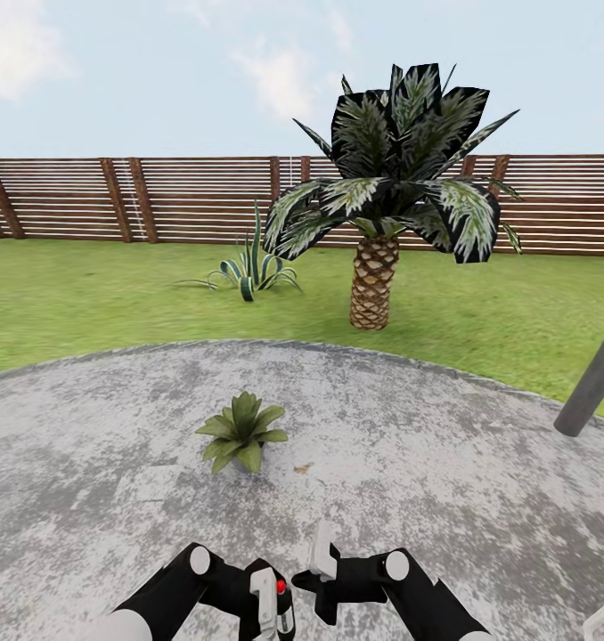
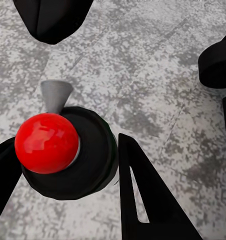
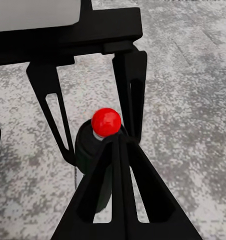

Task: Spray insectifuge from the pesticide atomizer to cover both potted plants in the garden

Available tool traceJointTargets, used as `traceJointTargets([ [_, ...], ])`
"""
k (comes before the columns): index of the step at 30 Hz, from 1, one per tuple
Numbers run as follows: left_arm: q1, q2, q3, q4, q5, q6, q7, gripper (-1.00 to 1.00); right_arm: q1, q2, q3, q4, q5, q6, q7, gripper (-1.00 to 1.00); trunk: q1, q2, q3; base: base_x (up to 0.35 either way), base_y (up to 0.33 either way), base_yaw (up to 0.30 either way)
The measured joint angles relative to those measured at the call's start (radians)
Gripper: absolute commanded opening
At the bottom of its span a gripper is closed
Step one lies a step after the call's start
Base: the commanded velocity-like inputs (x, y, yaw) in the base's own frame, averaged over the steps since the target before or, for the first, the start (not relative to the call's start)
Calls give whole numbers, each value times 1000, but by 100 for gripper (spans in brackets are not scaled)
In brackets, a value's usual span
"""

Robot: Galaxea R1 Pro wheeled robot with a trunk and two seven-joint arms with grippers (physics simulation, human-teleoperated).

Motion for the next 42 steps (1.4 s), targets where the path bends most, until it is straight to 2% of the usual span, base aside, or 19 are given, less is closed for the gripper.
traceJointTargets([
  [42,-2,-10,1,1,3,-5,-4,-100,0,0,2,2,2,0,-2,-100,0,0,0,0,0,0],
])
